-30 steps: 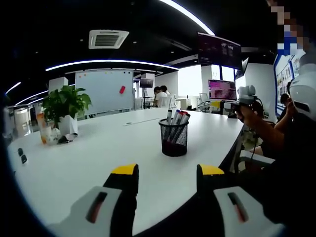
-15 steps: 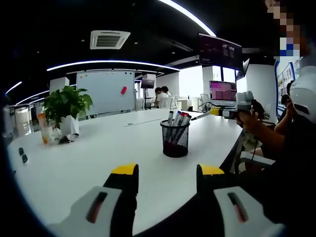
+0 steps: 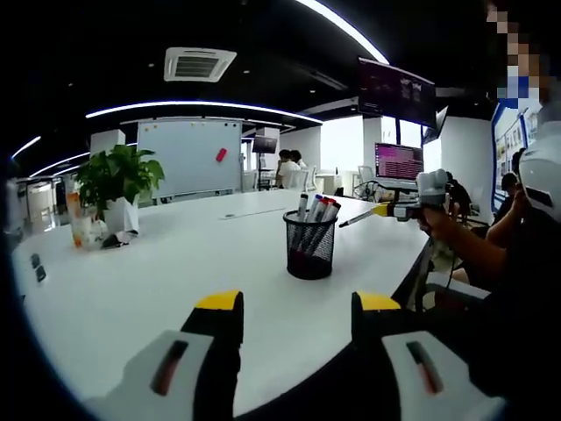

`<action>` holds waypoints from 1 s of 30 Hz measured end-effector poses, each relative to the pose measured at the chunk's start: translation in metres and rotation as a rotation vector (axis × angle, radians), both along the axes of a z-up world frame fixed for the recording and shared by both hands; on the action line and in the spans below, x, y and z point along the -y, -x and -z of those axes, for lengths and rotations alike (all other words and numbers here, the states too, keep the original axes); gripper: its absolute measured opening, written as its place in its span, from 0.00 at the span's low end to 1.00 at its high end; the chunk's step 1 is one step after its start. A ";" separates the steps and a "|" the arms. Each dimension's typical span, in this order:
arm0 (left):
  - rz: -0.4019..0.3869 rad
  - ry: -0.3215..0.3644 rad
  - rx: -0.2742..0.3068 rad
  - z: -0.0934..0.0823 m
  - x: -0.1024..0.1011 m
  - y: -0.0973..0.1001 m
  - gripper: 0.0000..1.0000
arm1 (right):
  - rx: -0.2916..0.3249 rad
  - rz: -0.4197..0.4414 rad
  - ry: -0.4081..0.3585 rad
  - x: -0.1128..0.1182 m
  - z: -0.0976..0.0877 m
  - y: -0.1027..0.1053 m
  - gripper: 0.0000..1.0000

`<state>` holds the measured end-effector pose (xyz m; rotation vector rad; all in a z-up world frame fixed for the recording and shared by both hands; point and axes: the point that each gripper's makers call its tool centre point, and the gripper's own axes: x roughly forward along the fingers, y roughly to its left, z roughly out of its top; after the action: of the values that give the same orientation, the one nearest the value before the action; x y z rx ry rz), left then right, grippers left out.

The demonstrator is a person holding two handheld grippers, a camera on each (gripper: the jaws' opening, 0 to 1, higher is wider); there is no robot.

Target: Pick up the whiteboard markers from the pen holder and place them facing the whiteboard neatly

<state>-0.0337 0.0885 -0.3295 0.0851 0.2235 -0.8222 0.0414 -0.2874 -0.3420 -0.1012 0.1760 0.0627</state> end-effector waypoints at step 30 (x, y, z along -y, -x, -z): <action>0.005 -0.012 0.005 0.003 -0.004 0.001 0.49 | -0.217 0.046 0.038 0.016 0.055 -0.008 0.13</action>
<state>-0.0351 0.0924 -0.3321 0.0987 0.2234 -0.8259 0.0491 -0.3030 -0.3966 -0.1279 0.3967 0.0242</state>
